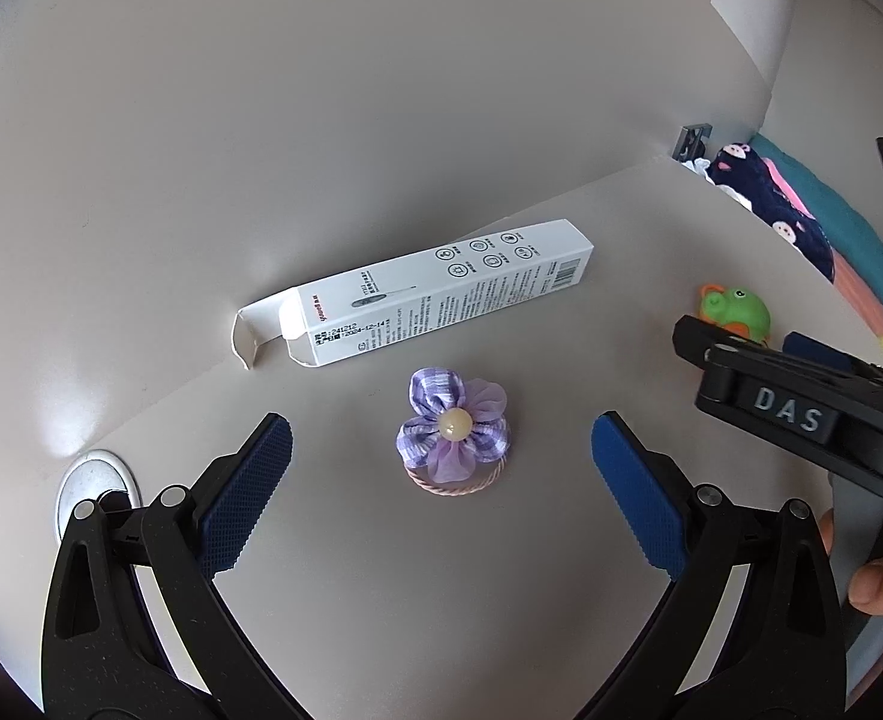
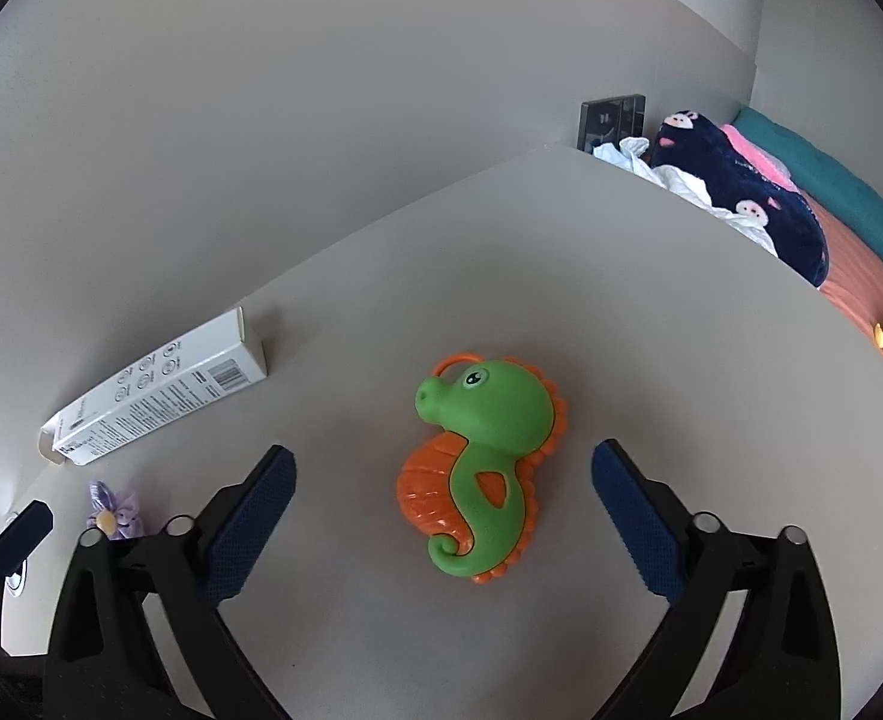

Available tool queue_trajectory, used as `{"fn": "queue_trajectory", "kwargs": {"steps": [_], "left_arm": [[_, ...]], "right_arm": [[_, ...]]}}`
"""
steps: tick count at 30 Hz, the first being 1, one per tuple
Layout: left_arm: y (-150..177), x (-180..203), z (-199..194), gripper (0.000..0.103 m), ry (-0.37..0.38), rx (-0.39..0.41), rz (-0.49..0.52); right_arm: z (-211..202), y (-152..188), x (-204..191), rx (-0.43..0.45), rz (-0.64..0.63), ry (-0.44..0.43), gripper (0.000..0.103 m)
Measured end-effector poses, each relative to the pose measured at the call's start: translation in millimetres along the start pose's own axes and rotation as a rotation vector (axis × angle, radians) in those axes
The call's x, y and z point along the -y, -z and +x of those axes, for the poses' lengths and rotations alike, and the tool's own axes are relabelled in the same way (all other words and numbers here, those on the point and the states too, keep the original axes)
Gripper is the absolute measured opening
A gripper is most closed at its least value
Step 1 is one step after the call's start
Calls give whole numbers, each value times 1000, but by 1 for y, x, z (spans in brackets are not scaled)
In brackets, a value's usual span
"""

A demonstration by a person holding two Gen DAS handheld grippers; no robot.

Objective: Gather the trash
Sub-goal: 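Grasp the purple flower hair tie with the left tool while the right tool grasps the seahorse, then carry the flower tie and seahorse to the floor bin and release both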

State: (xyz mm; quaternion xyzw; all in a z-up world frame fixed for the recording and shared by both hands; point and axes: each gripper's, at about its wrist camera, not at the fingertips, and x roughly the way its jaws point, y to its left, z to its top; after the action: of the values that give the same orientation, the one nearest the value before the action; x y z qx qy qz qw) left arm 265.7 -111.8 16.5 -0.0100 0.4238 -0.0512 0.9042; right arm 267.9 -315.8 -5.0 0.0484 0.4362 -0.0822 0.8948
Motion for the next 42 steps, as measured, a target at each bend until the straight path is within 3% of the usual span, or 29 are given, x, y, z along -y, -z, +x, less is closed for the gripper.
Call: {"fn": "queue_trajectory", "kwargs": {"steps": [2, 4, 6, 11, 12, 15, 20, 22, 24, 31, 33, 42], "left_arm": [[0, 1, 0, 97, -2, -1, 5], [1, 3, 0, 97, -7, 0, 14], [2, 4, 0, 97, -10, 0, 21], [2, 11, 4, 97, -5, -14, 34], [1, 12, 4, 97, -5, -14, 36], [0, 13, 8, 96, -4, -28, 33], [0, 8, 10, 66, -16, -41, 12], [0, 9, 9, 44, -36, -35, 21], [0, 9, 8, 37, -47, -33, 24], [0, 8, 7, 20, -35, -30, 31], [1, 9, 6, 18, -31, -24, 36], [4, 23, -5, 17, -34, 3, 99]], "right_arm": [[5, 3, 2, -19, -4, 7, 85], [7, 4, 4, -13, 0, 21, 69], [7, 3, 5, -8, -8, 43, 63], [6, 5, 5, -8, -34, 40, 61], [5, 5, 5, -6, -39, 34, 55], [2, 8, 4, 1, -55, 17, 54], [0, 11, 4, -1, -59, 8, 54], [-1, 11, 3, 0, -58, 7, 54], [-1, 11, 3, -2, -56, 6, 54], [-1, 11, 3, -5, -53, -2, 53], [-2, 11, 3, -5, -51, -16, 47], [-23, 19, 10, 3, -42, -74, 47]]}}
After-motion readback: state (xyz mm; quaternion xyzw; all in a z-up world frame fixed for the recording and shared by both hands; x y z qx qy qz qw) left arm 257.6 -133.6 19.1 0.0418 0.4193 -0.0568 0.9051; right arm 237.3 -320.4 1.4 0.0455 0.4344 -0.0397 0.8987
